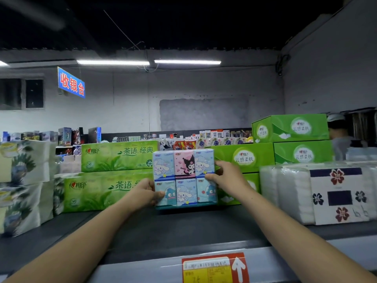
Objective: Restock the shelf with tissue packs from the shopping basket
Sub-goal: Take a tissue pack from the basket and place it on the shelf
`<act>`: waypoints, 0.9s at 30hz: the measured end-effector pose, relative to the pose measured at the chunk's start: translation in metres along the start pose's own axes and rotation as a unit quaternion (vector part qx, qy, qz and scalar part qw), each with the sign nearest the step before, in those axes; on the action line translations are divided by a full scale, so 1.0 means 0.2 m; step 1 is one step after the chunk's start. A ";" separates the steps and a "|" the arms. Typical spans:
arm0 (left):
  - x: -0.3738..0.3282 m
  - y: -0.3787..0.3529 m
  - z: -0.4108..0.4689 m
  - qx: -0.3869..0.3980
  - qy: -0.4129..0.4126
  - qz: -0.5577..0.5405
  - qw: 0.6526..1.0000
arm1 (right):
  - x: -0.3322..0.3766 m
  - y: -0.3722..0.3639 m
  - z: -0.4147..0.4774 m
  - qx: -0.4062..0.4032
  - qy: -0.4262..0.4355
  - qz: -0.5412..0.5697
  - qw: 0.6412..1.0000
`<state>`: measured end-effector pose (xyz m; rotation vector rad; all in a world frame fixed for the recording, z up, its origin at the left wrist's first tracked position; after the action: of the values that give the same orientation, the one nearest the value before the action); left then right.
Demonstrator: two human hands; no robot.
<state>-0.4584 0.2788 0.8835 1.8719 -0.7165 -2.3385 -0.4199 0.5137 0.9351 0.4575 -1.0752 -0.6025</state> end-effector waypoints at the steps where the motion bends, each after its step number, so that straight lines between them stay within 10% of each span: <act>1: 0.00 0.00 0.00 -0.001 -0.001 0.000 1.000 | 0.00 0.00 0.00 -0.002 -0.001 -0.010 1.000; 27: 0.05 -0.03 0.01 -0.004 -0.020 0.063 0.998 | -0.04 -0.02 -0.01 -0.008 -0.026 -0.091 0.995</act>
<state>-0.4614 0.2818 0.8733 1.7267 -0.8024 -2.3030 -0.4215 0.5158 0.9259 0.5320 -1.0842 -0.7874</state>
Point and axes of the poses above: each hand's wrist, its own z-axis towards the middle knuckle, its own y-axis out of the back of the hand, x = y × z, the point moved 10 cm from there along z, towards the middle knuckle, and after that the axes turned 13 degrees about x, right-handed, at the moved point
